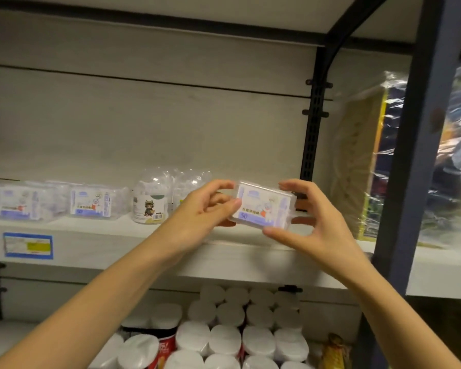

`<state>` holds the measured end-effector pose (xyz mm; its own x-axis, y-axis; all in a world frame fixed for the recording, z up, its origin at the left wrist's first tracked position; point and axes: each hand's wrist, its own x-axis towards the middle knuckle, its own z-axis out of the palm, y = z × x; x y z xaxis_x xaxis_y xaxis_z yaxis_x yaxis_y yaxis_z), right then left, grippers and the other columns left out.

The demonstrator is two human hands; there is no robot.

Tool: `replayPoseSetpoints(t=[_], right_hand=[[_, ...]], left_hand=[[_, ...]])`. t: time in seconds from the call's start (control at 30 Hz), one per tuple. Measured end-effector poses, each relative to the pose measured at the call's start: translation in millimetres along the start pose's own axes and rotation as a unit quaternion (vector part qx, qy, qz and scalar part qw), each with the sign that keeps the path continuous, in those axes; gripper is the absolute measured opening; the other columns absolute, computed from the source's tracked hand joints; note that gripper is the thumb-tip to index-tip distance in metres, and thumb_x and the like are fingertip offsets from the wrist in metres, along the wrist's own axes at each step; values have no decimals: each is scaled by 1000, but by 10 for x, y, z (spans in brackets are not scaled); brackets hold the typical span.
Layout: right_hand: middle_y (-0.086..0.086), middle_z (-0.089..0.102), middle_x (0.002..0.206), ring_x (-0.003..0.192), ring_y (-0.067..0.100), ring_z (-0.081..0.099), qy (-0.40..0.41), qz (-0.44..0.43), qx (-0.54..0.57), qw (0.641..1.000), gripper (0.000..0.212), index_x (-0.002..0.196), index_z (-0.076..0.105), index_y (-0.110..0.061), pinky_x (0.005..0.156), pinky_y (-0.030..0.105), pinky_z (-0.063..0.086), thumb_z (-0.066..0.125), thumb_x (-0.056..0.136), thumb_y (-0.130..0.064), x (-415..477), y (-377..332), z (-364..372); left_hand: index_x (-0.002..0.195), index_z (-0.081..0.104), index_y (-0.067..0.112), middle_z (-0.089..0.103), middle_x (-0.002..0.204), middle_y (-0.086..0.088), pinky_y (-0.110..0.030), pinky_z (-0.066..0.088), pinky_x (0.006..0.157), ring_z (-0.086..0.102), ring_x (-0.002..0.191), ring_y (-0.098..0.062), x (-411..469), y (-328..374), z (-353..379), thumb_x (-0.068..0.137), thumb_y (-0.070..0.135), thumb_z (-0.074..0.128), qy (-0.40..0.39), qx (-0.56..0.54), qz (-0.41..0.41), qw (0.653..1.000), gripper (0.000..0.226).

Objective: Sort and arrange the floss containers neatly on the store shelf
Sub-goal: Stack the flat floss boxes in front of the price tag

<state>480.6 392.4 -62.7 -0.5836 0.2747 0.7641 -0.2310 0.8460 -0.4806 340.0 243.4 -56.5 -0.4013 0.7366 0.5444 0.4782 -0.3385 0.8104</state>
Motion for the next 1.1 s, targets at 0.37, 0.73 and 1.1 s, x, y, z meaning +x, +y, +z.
replayPoseSetpoints(t=[0.37, 0.73, 1.1], right_hand=[[-5, 71, 98, 90, 13, 67, 17, 63, 163, 984, 43, 107, 61, -28, 77, 29, 56, 68, 66, -37, -59, -150, 152], [-8, 71, 96, 75, 14, 67, -32, 45, 212, 976, 67, 98, 64, -40, 68, 15, 54, 75, 38, -70, -284, -463, 1094], [-7, 67, 100, 85, 12, 68, 17, 32, 81, 996, 33, 101, 60, -28, 77, 33, 58, 71, 71, -34, 602, -1242, 2212]], left_hand=[[119, 56, 23, 69, 106, 4, -24, 52, 89, 65, 98, -15, -283, -33, -78, 79, 31, 60, 69, 29, 43, 996, 41], [102, 66, 41, 63, 104, 24, -2, 40, 81, 57, 100, 7, -1156, -228, -678, 62, 40, 66, 269, 164, 58, 947, 41], [116, 64, 22, 59, 115, 7, -7, 30, 92, 43, 113, -2, -860, -49, -2399, 89, 31, 56, 200, 394, 118, 889, 29]])
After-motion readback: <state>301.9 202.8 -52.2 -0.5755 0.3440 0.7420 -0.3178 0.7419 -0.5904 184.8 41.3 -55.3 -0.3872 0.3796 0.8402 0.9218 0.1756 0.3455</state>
